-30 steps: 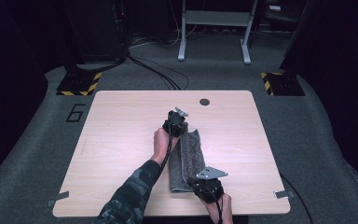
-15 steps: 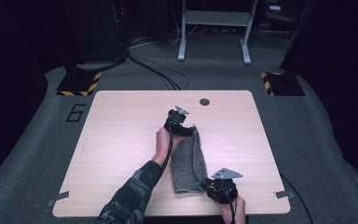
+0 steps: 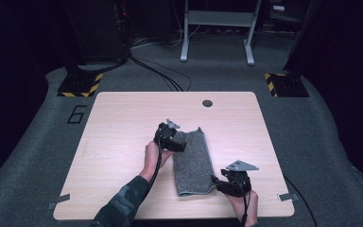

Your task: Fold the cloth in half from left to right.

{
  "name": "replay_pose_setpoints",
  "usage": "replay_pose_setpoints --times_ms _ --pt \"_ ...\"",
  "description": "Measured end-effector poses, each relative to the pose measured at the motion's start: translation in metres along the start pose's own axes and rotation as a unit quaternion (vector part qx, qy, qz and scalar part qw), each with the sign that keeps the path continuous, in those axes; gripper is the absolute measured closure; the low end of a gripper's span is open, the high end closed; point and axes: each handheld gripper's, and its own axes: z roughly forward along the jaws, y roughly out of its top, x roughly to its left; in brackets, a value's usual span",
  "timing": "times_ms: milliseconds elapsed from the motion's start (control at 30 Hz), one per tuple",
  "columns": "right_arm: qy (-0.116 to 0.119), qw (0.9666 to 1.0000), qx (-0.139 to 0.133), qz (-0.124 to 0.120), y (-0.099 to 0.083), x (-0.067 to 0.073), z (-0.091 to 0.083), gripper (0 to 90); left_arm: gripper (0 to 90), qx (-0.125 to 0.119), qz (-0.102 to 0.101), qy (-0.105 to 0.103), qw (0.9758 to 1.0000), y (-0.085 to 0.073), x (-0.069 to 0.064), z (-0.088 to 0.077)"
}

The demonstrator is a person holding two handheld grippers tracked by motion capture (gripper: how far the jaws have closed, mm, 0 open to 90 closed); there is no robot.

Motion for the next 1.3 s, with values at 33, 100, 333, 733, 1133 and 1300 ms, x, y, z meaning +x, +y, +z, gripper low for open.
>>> replay_pose_setpoints --times_ms 33,100,333,733,1133,1300 --pt "-0.001 1.0 0.007 -0.002 0.0 0.0 0.006 46.3 18.0 0.005 0.002 -0.003 1.0 -0.006 -0.003 -0.003" --pt "-0.001 0.9996 0.027 -0.003 -0.001 -0.001 0.016 45.5 17.3 0.013 0.014 -0.005 0.9998 -0.018 -0.011 -0.009" --pt "-0.008 0.9987 0.048 -0.014 -0.012 0.002 0.028 43.4 15.7 0.028 0.042 -0.034 0.9981 -0.059 -0.043 -0.028" --pt "-0.014 0.9981 0.053 -0.028 -0.02 0.015 0.03 40.8 15.4 0.04 0.089 -0.035 0.9946 -0.095 -0.075 -0.041" --pt "0.012 0.9969 0.063 -0.046 -0.03 0.027 0.02 35.1 15.3 0.034 0.079 -0.047 0.9952 -0.112 -0.07 -0.055" --pt "0.015 0.998 0.045 -0.043 -0.013 0.009 0.016 29.7 15.0 0.017 0.05 -0.044 0.9976 -0.097 -0.047 -0.057"
